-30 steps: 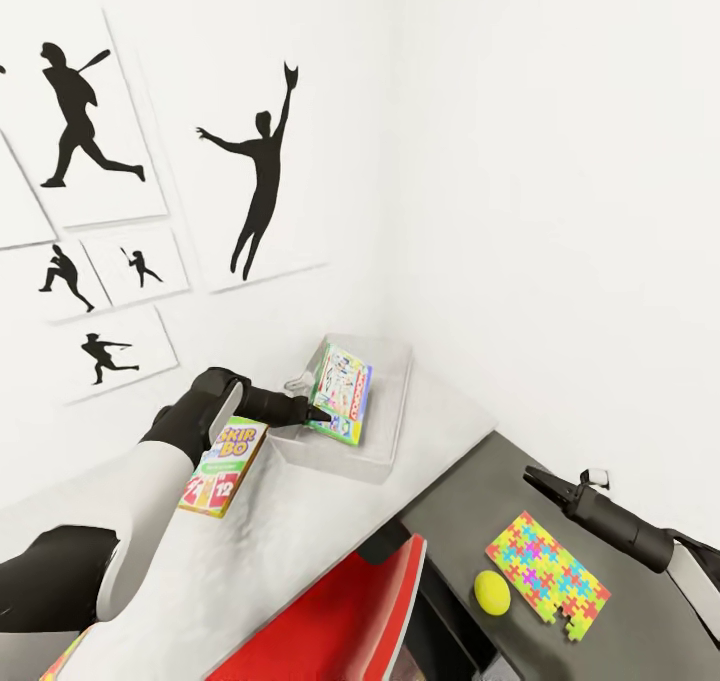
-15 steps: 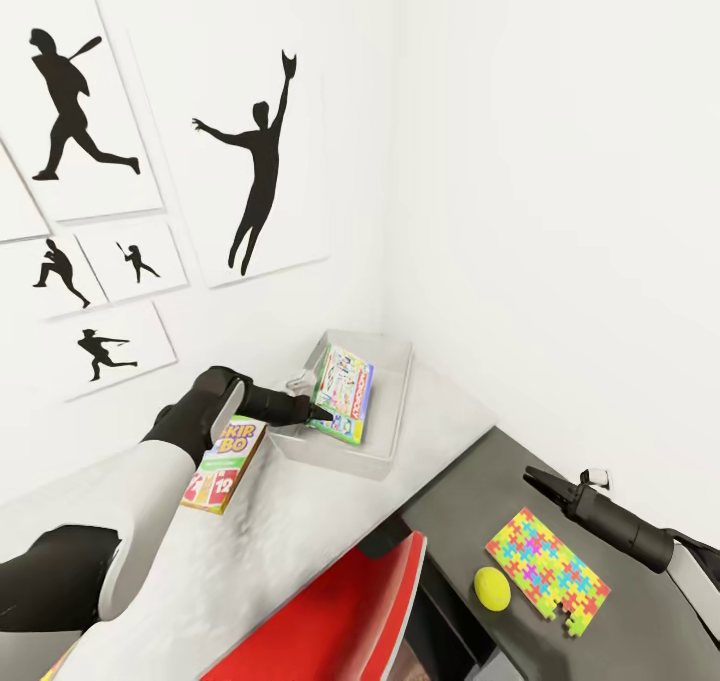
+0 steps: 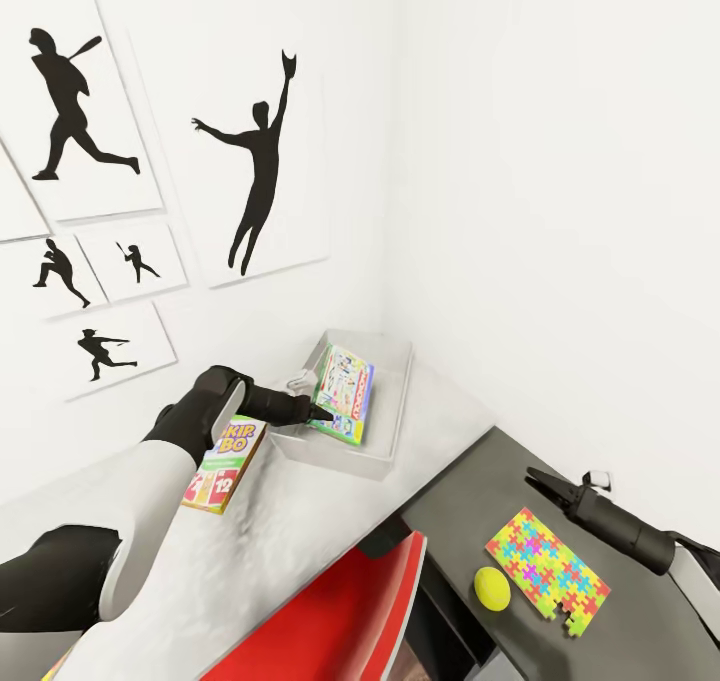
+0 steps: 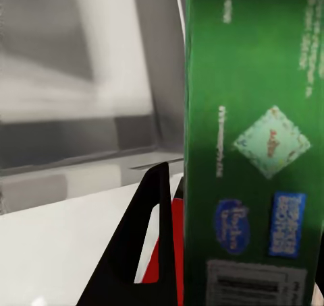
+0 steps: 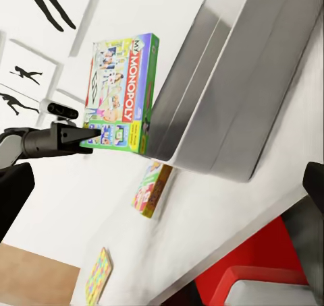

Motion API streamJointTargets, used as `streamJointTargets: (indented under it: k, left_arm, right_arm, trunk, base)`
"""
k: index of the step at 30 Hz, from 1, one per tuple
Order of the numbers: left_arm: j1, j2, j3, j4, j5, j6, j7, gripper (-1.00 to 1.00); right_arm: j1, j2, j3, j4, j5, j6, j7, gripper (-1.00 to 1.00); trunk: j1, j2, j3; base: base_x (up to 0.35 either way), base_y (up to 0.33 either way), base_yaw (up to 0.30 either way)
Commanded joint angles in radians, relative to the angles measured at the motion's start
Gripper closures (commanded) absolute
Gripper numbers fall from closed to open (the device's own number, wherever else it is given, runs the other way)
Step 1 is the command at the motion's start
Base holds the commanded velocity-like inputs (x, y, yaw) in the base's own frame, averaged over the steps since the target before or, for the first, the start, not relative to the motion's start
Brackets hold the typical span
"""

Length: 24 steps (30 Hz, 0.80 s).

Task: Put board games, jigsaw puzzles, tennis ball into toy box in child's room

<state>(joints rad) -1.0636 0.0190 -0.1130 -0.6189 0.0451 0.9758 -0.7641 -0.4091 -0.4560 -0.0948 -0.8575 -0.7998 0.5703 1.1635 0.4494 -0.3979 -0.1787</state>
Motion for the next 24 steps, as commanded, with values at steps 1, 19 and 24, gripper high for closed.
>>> streamJointTargets:
  k: [1, 19, 24]
  left_arm:
    - [-0.001, 0.002, -0.004, -0.001, 0.005, 0.006, 0.000, 1.00]
    - [-0.001, 0.003, -0.004, -0.001, 0.005, 0.006, 0.000, 1.00]
    - [-0.001, 0.003, -0.004, -0.001, 0.006, 0.005, 0.000, 1.00]
  right_arm:
    - [-0.001, -0.002, 0.000, 0.000, -0.006, 0.008, 0.000, -1.00]
    - [-0.001, -0.006, 0.000, 0.000, -0.006, 0.011, -0.001, -1.00]
    - [-0.001, -0.006, 0.000, 0.000, -0.006, 0.011, -0.001, -1.00]
  trunk:
    - [0.001, -0.002, -0.002]
    - [0.001, -0.002, -0.002]
    - [0.001, -0.002, -0.002]
  base:
    - [0.000, 0.000, 0.000]
    - [0.011, 0.000, 0.000]
    - [0.061, 0.000, 0.000]
